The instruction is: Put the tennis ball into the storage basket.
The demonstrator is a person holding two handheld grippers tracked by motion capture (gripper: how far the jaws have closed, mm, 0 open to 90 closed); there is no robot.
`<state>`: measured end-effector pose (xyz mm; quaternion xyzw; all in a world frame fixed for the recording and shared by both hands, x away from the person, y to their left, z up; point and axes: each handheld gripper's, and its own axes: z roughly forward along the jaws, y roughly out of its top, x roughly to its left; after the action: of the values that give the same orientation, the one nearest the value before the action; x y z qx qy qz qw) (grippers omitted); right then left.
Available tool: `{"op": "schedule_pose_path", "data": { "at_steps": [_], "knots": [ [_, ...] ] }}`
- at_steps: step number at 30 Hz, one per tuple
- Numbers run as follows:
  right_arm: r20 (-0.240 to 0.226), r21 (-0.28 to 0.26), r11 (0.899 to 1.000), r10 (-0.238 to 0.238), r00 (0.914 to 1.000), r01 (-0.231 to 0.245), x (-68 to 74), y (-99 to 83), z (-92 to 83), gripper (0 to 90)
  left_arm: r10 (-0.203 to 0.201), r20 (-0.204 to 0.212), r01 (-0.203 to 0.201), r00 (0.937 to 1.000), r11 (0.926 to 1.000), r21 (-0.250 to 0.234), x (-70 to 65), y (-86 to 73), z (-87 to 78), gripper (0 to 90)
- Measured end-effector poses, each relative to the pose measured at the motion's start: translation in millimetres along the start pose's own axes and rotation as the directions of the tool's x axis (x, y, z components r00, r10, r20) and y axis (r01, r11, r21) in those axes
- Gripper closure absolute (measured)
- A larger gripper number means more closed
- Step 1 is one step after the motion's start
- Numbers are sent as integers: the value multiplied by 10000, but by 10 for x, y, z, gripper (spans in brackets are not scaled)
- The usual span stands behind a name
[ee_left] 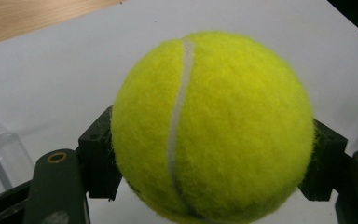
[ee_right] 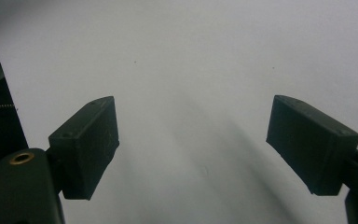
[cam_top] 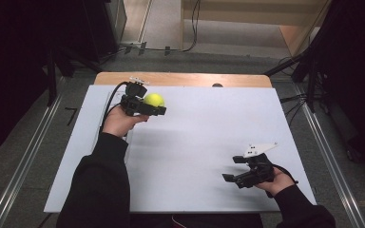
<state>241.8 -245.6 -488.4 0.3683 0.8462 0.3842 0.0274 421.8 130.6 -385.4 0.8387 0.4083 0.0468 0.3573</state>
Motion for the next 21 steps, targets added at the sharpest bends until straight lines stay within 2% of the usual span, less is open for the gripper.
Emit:
{"op": "schedule_pose_path", "data": {
  "at_steps": [8, 21],
  "knots": [
    [-23, 25, 10000, -50, 10000, 50, 2, 3, 5, 148, -155, -391, 154, 9991, 9999, -41, 92, -33, -62, 257],
    [-40, 43, 10000, -52, 10000, 52, 3, 2, 7, 148, -535, -999, 526, 9936, 9986, -113, 265, -94, -162, 257]
  ]
}}
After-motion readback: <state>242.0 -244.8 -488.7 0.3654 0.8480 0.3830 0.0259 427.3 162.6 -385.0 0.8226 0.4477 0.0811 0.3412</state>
